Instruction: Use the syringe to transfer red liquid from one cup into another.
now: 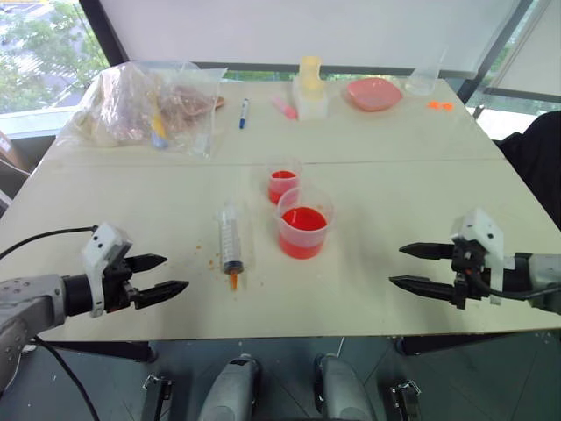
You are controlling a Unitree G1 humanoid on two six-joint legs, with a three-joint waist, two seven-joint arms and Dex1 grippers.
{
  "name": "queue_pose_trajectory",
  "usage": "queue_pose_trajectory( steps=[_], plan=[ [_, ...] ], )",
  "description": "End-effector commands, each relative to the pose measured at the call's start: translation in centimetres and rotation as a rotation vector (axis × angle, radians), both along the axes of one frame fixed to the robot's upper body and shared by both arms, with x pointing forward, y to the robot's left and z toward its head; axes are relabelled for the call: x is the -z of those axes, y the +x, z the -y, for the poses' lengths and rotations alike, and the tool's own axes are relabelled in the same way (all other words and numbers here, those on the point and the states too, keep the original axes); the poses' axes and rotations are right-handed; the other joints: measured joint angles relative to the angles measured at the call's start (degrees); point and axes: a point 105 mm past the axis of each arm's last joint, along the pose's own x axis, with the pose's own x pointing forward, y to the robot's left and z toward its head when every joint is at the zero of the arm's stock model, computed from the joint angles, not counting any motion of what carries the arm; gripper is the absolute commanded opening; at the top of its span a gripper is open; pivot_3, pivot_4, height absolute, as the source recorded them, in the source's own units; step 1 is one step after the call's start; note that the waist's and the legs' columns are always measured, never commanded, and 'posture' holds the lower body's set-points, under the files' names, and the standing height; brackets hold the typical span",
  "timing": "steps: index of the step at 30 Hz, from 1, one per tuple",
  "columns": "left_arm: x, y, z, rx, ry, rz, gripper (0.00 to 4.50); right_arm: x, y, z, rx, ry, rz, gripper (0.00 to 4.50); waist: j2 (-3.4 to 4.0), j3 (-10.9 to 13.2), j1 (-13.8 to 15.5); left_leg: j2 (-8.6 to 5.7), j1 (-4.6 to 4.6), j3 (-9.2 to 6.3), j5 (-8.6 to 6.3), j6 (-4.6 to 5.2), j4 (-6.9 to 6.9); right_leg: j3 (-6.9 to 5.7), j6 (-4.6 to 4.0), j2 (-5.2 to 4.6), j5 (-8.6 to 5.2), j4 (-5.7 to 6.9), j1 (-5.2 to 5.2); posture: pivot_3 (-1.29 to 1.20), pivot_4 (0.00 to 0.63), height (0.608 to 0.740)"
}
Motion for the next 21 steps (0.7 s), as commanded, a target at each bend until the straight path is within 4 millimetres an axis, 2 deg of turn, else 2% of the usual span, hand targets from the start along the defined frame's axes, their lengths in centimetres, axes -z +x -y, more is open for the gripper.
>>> queue_pose_trajectory(
  steps=[1, 7, 11, 14, 17, 18, 21],
  plan=[
    [-1.2, 0.5, 0.6, -0.017, -0.008, 0.033, 4.47, -0.8, 0.4, -0.2, -0.01, 0.017, 0.044, 3.56, 0.0, 0.0, 0.05, -0.01, 0.0, 0.0, 0.0, 0.0, 0.01, 0.0, 0.0, 0.0, 0.0, 0.0, 0.01, 0.0, 0.15, 0.74],
    [-3.3, 1.8, 1.2, -0.029, -0.025, 0.077, 4.47, -0.5, 1.1, -0.2, 0.001, 0.026, 0.066, 3.56, -0.03, 0.01, 0.01, -0.02, 0.01, -0.02, 0.01, 0.0, 0.03, -0.02, 0.02, 0.02, 0.01, 0.02, 0.01, 0.0, 0.15, 0.74],
    [-3.6, 2.3, 1.1, -0.033, -0.006, 0.077, 4.47, -0.4, 1.2, -0.6, -0.002, 0.03, 0.077, 3.56, -0.02, 0.01, -0.11, -0.02, 0.03, -0.01, 0.01, 0.0, 0.01, -0.01, 0.02, 0.04, 0.01, 0.05, 0.01, 0.0, 0.15, 0.74],
    [-4.0, 3.1, 1.6, -0.057, 0.022, 0.057, 4.47, -1.0, 1.1, -0.3, 0.002, 0.004, 0.103, 3.56, -0.04, 0.02, 0.07, -0.02, 0.02, -0.01, 0.01, 0.0, 0.04, -0.01, 0.02, 0.04, 0.01, 0.06, 0.02, 0.0, 0.15, 0.74],
    [-6.5, 4.8, 4.1, -0.055, -0.019, -0.007, 4.47, -4.7, 2.0, 0.1, -0.038, -0.06, 0.243, 3.56, -0.08, 0.13, 0.38, -0.12, -0.04, -0.13, 0.02, 0.01, 0.24, -0.05, 0.08, 0.04, 0.0, 0.13, 0.08, 0.0, 0.15, 0.74],
    [-6.9, 5.1, 4.6, -0.059, -0.009, -0.032, 4.47, -5.5, 2.2, 0.0, -0.047, -0.067, 0.271, 3.56, -0.11, 0.14, 0.22, -0.13, -0.04, -0.18, 0.02, 0.01, 0.38, -0.11, 0.19, 0.06, 0.07, 0.18, 0.14, 0.0, 0.15, 0.74],
    [-6.8, 7.4, 5.3, -0.106, 0.063, -0.193, 4.47, -9.0, 2.7, -1.8, -0.158, -0.084, 0.42, 3.56, -0.15, 0.11, -0.44, -0.14, 0.11, -0.18, 0.02, 0.01, 0.4, -0.11, 0.5, 0.08, 0.22, 0.29, 0.26, 0.0, 0.15, 0.74]
  ],
)
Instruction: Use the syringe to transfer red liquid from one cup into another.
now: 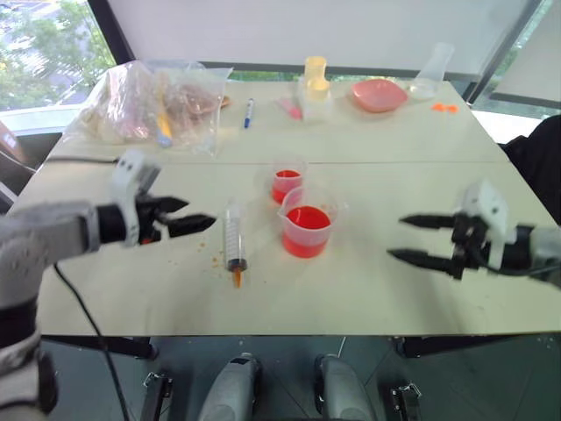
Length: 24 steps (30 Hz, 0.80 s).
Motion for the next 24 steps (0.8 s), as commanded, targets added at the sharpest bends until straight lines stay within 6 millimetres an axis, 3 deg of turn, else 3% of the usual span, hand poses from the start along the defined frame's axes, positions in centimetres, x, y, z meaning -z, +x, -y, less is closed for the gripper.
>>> queue_pose_trajectory(
  steps=[1, 5, 11, 20, 24],
  plan=[
    [1.2, 1.4, 0.0, -0.064, 0.072, -0.183, 4.47, -3.2, 0.0, -1.6, -0.107, -0.031, 0.144, 3.56, 0.0, 0.01, -0.58, 0.01, 0.02, 0.02, 0.01, -0.01, -0.11, 0.02, 0.0, 0.02, 0.0, -0.03, -0.04, 0.0, 0.15, 0.74],
    [1.9, 3.2, 0.7, -0.114, 0.119, -0.294, 4.47, -4.8, -0.3, -4.2, -0.255, -0.043, 0.235, 3.56, 0.01, 0.03, -1.61, 0.07, 0.11, -0.06, 0.05, -0.08, -0.41, 0.04, -0.01, 0.1, -0.03, 0.04, -0.14, 0.0, 0.15, 0.74],
    [4.1, 4.0, 0.9, -0.165, 0.241, -0.4, 4.47, -4.7, -1.0, -6.9, -0.392, -0.03, 0.274, 3.56, 0.0, 0.04, -1.2, -0.01, -0.12, -0.06, 0.08, -0.15, -0.4, 0.11, -0.01, 0.03, -0.02, 0.05, -0.37, 0.0, 0.15, 0.74],
    [6.8, 4.4, 1.6, -0.219, 0.213, -0.533, 4.47, -3.4, -2.2, -8.3, -0.459, -0.006, 0.229, 3.56, 0.0, 0.04, -1.0, -0.06, -0.15, -0.1, 0.08, -0.15, -0.39, 0.11, -0.01, -0.05, -0.02, 0.06, -0.39, 0.0, 0.15, 0.74],
    [7.6, 5.5, 3.1, -0.273, 0.166, -0.568, 4.47, -2.5, -2.2, -8.5, -0.459, -0.019, 0.208, 3.56, 0.01, 0.02, -0.9, -0.08, -0.11, -0.09, 0.09, -0.16, -0.37, 0.1, -0.01, -0.04, -0.01, 0.08, -0.36, 0.0, 0.15, 0.74]
  ],
)
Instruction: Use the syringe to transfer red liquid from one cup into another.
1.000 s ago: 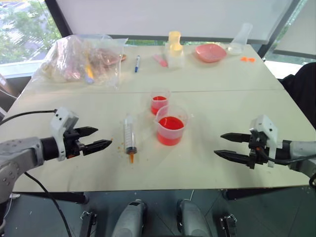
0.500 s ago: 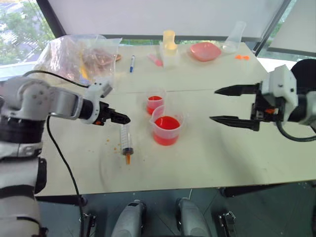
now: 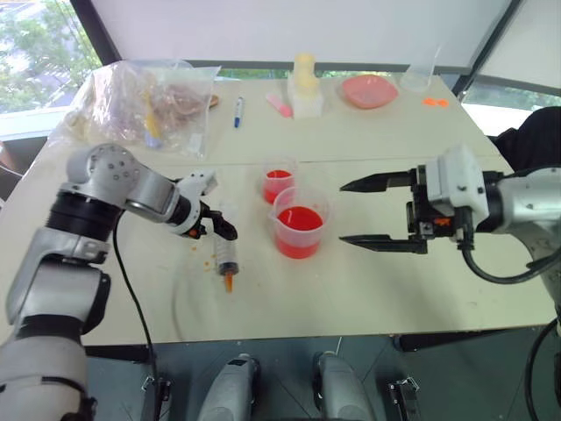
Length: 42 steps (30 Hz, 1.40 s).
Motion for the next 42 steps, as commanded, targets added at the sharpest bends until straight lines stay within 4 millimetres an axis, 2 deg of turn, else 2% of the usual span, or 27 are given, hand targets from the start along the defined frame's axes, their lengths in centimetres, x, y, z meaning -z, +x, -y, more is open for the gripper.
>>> queue_pose_trajectory(
  steps=[1, 5, 6, 7, 13, 15, 18, 20, 22, 23, 25, 26, 27, 28, 31, 33, 36, 37, 40, 42],
  plan=[
    [0.2, 0.6, 0.5, -0.045, -0.002, -0.002, 4.47, 0.0, -0.4, -0.3, -0.014, -0.006, 0.024, 3.56, 0.0, -0.01, 0.23, -0.01, 0.0, 0.0, 0.0, 0.0, 0.01, 0.0, 0.0, -0.01, 0.0, 0.0, 0.03, 0.0, 0.15, 0.74],
    [0.8, 0.7, 0.7, -0.063, 0.016, 0.005, 4.47, 0.1, -0.3, -0.4, -0.01, -0.004, 0.021, 3.56, 0.0, -0.02, 0.89, -0.04, 0.04, 0.01, 0.0, -0.01, 0.08, 0.01, 0.01, -0.02, 0.01, 0.0, 0.09, 0.0, 0.15, 0.74],
    [1.0, 0.7, 0.7, -0.067, 0.021, 0.007, 3.97, 0.1, -0.4, -0.4, -0.009, -0.003, 0.02, 3.56, 0.0, -0.02, 1.07, -0.04, 0.04, 0.01, 0.01, -0.01, 0.09, 0.01, 0.01, -0.02, 0.01, 0.0, 0.09, 0.0, 0.15, 0.74],
    [1.0, 0.7, 0.8, -0.066, 0.021, 0.011, 3.76, 0.2, -0.4, -0.4, -0.008, -0.002, 0.018, 3.56, 0.0, -0.02, 1.12, -0.04, 0.05, 0.01, 0.01, -0.02, 0.1, 0.01, 0.01, -0.02, 0.01, 0.0, 0.11, 0.0, 0.15, 0.74],
    [0.7, 0.8, 1.4, -0.063, 0.002, 0.038, 1.65, 0.1, -0.4, -0.3, 0.003, -0.001, 0.013, 3.56, -0.01, -0.03, 1.14, -0.04, 0.05, 0.0, 0.01, -0.03, 0.1, 0.01, 0.01, -0.03, 0.01, -0.01, 0.11, 0.0, 0.15, 0.74],
    [0.4, 0.8, 1.7, -0.055, -0.013, 0.053, 1.47, 0.2, -0.4, -0.2, 0.008, -0.002, 0.008, 3.56, -0.01, -0.03, 1.07, -0.04, 0.06, 0.0, 0.01, -0.03, 0.1, 0.01, 0.01, -0.02, 0.01, 0.0, 0.11, 0.0, 0.15, 0.74],
    [0.0, 0.7, 2.1, -0.032, -0.042, 0.083, 1.44, 0.3, -0.1, -0.1, 0.029, 0.007, -0.004, 3.56, -0.01, -0.03, 1.11, -0.04, 0.06, 0.0, 0.03, -0.06, 0.1, 0.01, 0.0, -0.02, 0.02, 0.0, 0.11, 0.0, 0.15, 0.74],
    [-1.1, 1.0, 2.0, -0.048, -0.103, 0.123, 1.44, 0.0, -0.1, -0.1, 0.045, 0.03, -0.006, 3.56, -0.01, -0.03, 1.12, -0.04, 0.05, 0.0, 0.03, -0.06, 0.11, 0.01, 0.0, -0.02, 0.02, 0.0, 0.11, 0.0, 0.15, 0.74],
    [-4.2, 2.2, 1.8, -0.064, -0.182, 0.271, 1.44, -0.5, 0.0, 0.1, 0.069, 0.062, -0.007, 3.56, -0.03, -0.02, 1.12, -0.04, 0.02, -0.01, 0.03, -0.06, 0.1, 0.0, 0.0, -0.02, 0.02, 0.0, 0.08, 0.0, 0.15, 0.74],
    [-7.0, 2.9, 1.9, -0.063, -0.261, 0.38, 1.44, -1.1, 0.1, 0.5, 0.09, 0.085, -0.003, 3.56, -0.04, -0.01, 1.13, -0.04, -0.01, -0.01, 0.03, -0.06, 0.1, 0.0, 0.0, -0.02, 0.02, 0.0, 0.05, 0.0, 0.15, 0.74],
    [-15.0, 3.5, 1.8, -0.026, -0.449, 0.756, 1.44, -2.7, 0.6, 1.7, 0.149, 0.154, 0.018, 3.56, -0.12, 0.05, 1.14, -0.04, -0.06, -0.01, 0.04, -0.07, 0.1, 0.0, -0.02, -0.02, 0.02, -0.01, 0.0, 0.0, 0.15, 0.74],
    [-17.5, 3.2, 1.7, -0.003, -0.504, 0.889, 1.44, -3.2, 0.8, 2.1, 0.168, 0.178, 0.027, 3.56, -0.17, 0.08, 1.15, -0.03, -0.11, 0.0, 0.07, -0.13, 0.1, 0.0, -0.04, -0.02, 0.04, -0.01, -0.05, 0.0, 0.15, 0.74],
    [-19.3, 2.9, 1.4, 0.015, -0.532, 0.998, 1.44, -3.8, 1.0, 2.5, 0.189, 0.204, 0.041, 3.56, -0.17, 0.08, 1.16, -0.02, -0.13, 0.0, 0.11, -0.2, 0.1, 0.0, -0.06, -0.02, 0.05, -0.04, -0.06, 0.0, 0.15, 0.74],
    [-20.1, 2.8, 1.3, 0.024, -0.543, 1.055, 1.44, -4.1, 1.1, 2.7, 0.2, 0.218, 0.049, 3.56, -0.15, 0.07, 1.13, -0.01, -0.13, 0.03, 0.15, -0.27, 0.08, 0.0, -0.08, -0.02, 0.06, -0.12, -0.05, 0.0, 0.15, 0.74],
    [-22.8, -0.1, 2.5, 0.244, -0.728, 1.142, 1.44, -6.2, 2.9, 4.6, 0.326, 0.274, 0.172, 3.56, 0.05, -0.05, 1.08, -0.01, -0.01, 0.2, 0.06, -0.13, 0.03, 0.07, -0.08, -0.07, 0.06, -0.18, 0.04, 0.0, 0.15, 0.74],
    [-23.3, -0.9, 2.9, 0.306, -0.767, 1.168, 1.44, -6.8, 3.3, 5.1, 0.355, 0.287, 0.205, 3.56, 0.04, -0.04, 1.08, -0.01, 0.0, 0.25, 0.03, -0.06, 0.03, 0.08, -0.07, -0.07, 0.06, -0.18, 0.04, 0.0, 0.15, 0.74],
    [-22.2, -2.0, 6.4, 0.505, -0.783, 1.201, 1.44, -7.6, 5.7, 5.5, 0.465, 0.271, 0.38, 3.56, -0.01, -0.01, 0.99, 0.01, -0.01, 0.24, 0.02, -0.04, 0.06, 0.06, -0.07, -0.02, 0.06, -0.15, 0.05, 0.0, 0.15, 0.74],
    [-21.0, -2.4, 7.9, 0.587, -0.754, 1.204, 1.44, -8.1, 6.1, 5.4, 0.483, 0.29, 0.425, 3.56, -0.01, -0.01, 1.04, 0.0, -0.01, 0.28, 0.03, -0.03, 0.07, 0.07, -0.06, -0.02, 0.06, -0.16, 0.06, 0.0, 0.15, 0.74],
    [-18.2, -2.7, 10.7, 0.72, -0.735, 1.163, 1.44, -9.1, 6.8, 5.2, 0.498, 0.324, 0.499, 3.56, -0.01, -0.01, 1.09, -0.02, -0.02, 0.41, 0.04, -0.05, 0.11, 0.09, -0.06, -0.03, 0.07, -0.17, 0.09, 0.0, 0.15, 0.74],
    [-16.9, -2.6, 11.7, 0.768, -0.728, 1.149, 1.44, -9.2, 7.0, 5.0, 0.499, 0.32, 0.525, 3.56, -0.01, -0.01, 1.01, -0.02, -0.03, 0.4, 0.06, -0.07, 0.09, 0.07, -0.06, -0.02, 0.07, -0.16, 0.07, 0.0, 0.15, 0.74]
  ],
)
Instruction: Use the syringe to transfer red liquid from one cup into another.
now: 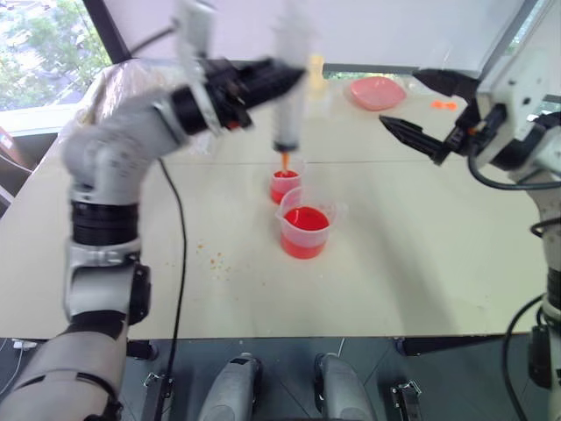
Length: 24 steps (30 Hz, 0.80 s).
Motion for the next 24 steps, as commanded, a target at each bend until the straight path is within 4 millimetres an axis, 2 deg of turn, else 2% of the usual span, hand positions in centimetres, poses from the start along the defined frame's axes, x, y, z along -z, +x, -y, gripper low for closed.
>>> queue_pose_trajectory(
  steps=[1, 4, 7, 13, 24],
  plan=[
    [0.8, -0.2, 1.0, 0.041, 0.04, 0.087, 1.44, -1.7, -0.4, 0.1, 0.026, -0.013, 0.108, 3.56, 0.0, 0.0, -0.11, 0.01, 0.0, -0.03, 0.0, 0.0, 0.0, 0.0, 0.0, 0.02, 0.0, 0.0, -0.02, 0.0, 0.15, 0.74],
    [2.8, 0.4, 1.6, 0.043, 0.104, 0.106, 1.44, -1.6, -0.4, -0.2, 0.019, -0.012, 0.111, 3.56, 0.0, 0.01, -0.47, 0.01, 0.0, -0.05, -0.02, 0.05, -0.02, 0.01, 0.0, 0.06, 0.0, 0.0, -0.05, 0.0, 0.15, 0.74],
    [3.7, 0.5, 1.8, 0.053, 0.118, 0.106, 1.44, -1.4, -0.6, -0.4, 0.011, -0.006, 0.109, 3.56, 0.01, 0.01, -0.69, 0.06, 0.01, -0.1, -0.03, 0.07, -0.03, 0.01, 0.0, 0.09, 0.0, 0.02, -0.05, 0.0, 0.15, 0.74],
    [4.2, 0.6, 1.8, 0.052, 0.124, 0.108, 1.44, -0.6, -1.1, -1.3, -0.042, -0.004, 0.072, 3.56, 0.01, 0.01, -1.01, 0.08, 0.0, -0.18, -0.04, 0.09, -0.02, -0.01, 0.0, 0.09, 0.0, 0.03, -0.04, 0.0, 0.15, 0.74],
    [4.9, -0.1, 2.2, 0.067, 0.142, 0.112, 1.44, 0.1, -0.7, -3.1, -0.105, 0.018, 0.057, 3.56, 0.01, 0.01, -1.35, 0.08, 0.02, -0.22, -0.04, 0.1, -0.02, -0.02, 0.0, 0.1, 0.0, 0.07, -0.04, 0.0, 0.15, 0.74]
  ],
)
